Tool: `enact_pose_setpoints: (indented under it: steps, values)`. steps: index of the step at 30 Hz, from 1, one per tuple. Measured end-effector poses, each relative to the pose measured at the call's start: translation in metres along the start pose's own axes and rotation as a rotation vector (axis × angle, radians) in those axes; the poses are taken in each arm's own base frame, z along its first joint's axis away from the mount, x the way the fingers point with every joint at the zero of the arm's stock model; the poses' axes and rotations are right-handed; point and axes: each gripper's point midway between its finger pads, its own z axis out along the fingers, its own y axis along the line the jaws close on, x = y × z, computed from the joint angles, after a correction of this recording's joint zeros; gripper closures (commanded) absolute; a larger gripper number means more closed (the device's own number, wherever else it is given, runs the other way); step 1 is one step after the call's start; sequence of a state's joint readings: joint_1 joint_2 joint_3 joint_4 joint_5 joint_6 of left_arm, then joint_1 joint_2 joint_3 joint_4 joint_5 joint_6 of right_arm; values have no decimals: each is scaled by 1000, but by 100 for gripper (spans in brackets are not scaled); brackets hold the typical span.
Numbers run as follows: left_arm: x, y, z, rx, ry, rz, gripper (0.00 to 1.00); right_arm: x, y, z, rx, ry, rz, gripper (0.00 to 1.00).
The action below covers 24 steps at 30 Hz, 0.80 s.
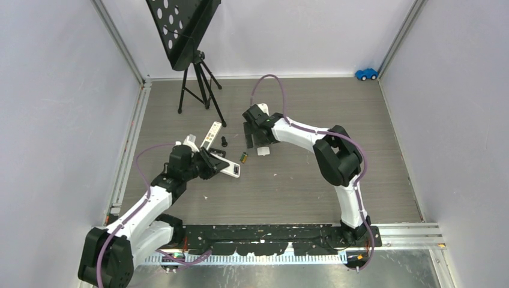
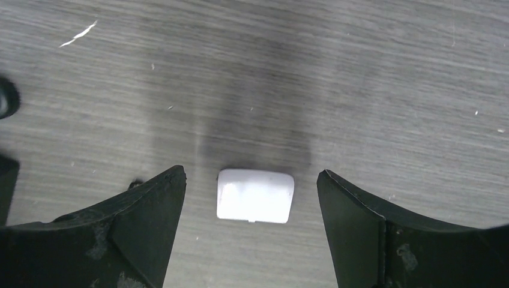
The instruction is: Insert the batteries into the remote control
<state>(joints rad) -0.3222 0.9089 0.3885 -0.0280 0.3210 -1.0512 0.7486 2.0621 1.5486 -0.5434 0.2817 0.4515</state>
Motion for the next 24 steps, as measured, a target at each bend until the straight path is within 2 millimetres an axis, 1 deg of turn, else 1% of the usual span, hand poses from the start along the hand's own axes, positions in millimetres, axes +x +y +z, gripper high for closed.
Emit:
enact_pose_setpoints:
  steps: [2,5,8,10,12,15,17,21,24]
  values:
    - [2,3,2,-10,14,0,100,0,-1,8,22,11,-15,15]
    - [5,7,8,-18,34,-10,100,7,-5,15,50,35,-25,15]
    - [6,10,15,-19,41,-33,100,10,-7,17,63,45,-18,18]
    - [11,14,20,-31,50,-48,100,11,-8,17,66,49,-7,22]
    - [18,17,25,-42,64,-53,100,12,-8,17,66,49,9,28]
    - [30,17,33,-57,85,-60,96,18,-12,14,73,57,36,33]
    - [37,18,39,-70,95,-71,91,23,-16,11,81,63,54,35]
    - [48,24,49,-113,97,-95,79,36,-26,3,103,88,76,36]
    - [49,22,52,-115,75,-105,65,43,-31,-1,118,102,96,36]
